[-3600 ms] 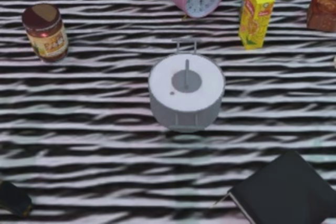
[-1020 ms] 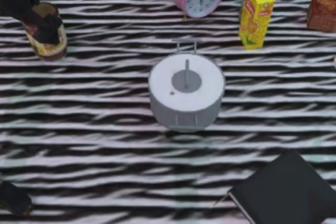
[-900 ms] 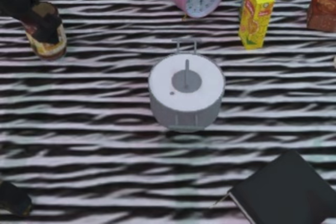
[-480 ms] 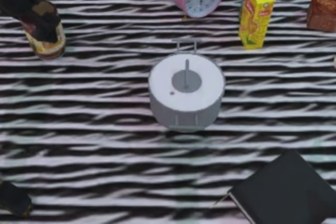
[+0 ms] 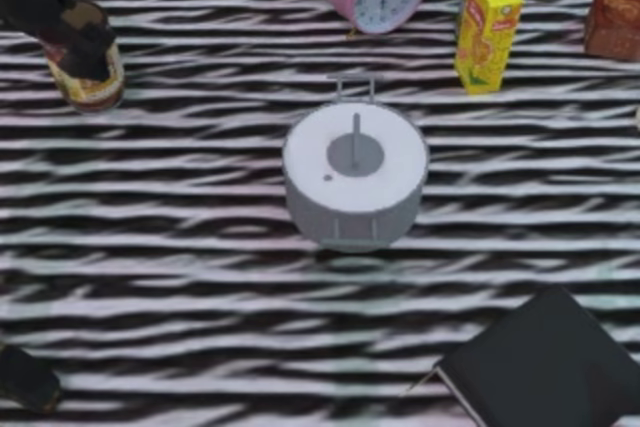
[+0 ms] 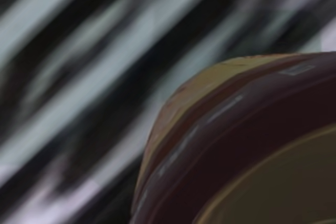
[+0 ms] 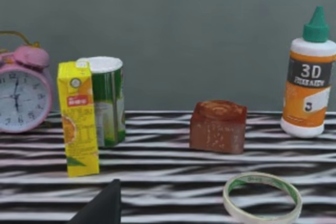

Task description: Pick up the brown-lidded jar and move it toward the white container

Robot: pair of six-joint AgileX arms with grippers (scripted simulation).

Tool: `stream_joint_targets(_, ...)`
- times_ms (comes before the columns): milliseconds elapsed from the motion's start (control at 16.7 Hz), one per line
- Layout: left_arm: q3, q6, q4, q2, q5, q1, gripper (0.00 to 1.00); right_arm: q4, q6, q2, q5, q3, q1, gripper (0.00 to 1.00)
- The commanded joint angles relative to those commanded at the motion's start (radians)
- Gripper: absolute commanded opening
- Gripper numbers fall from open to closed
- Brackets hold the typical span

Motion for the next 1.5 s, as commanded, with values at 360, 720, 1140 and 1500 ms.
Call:
stream_joint_targets(360, -0.002, 0.001, 0.0, -0.002, 0.0, 0.004, 0.0, 0.0, 0.0, 0.0, 0.0, 0.0, 0.0, 1.0)
stream_joint_targets(720, -0.232, 0.002, 0.014, -0.219, -0.001, 0.019, 0.0, 0.0, 0.0, 0.0, 0.0, 0.0, 0.0, 1.0)
stream_joint_targets(1140, -0.587, 0.013, 0.032, -0.552, -0.004, 0.039, 0.0, 0.0, 0.0, 0.0, 0.0, 0.0, 0.0, 1.0)
stream_joint_targets(1500, -0.601, 0.013, 0.033, -0.566, -0.005, 0.034, 0.0, 0.0, 0.0, 0.0, 0.0, 0.0, 0.0, 1.0)
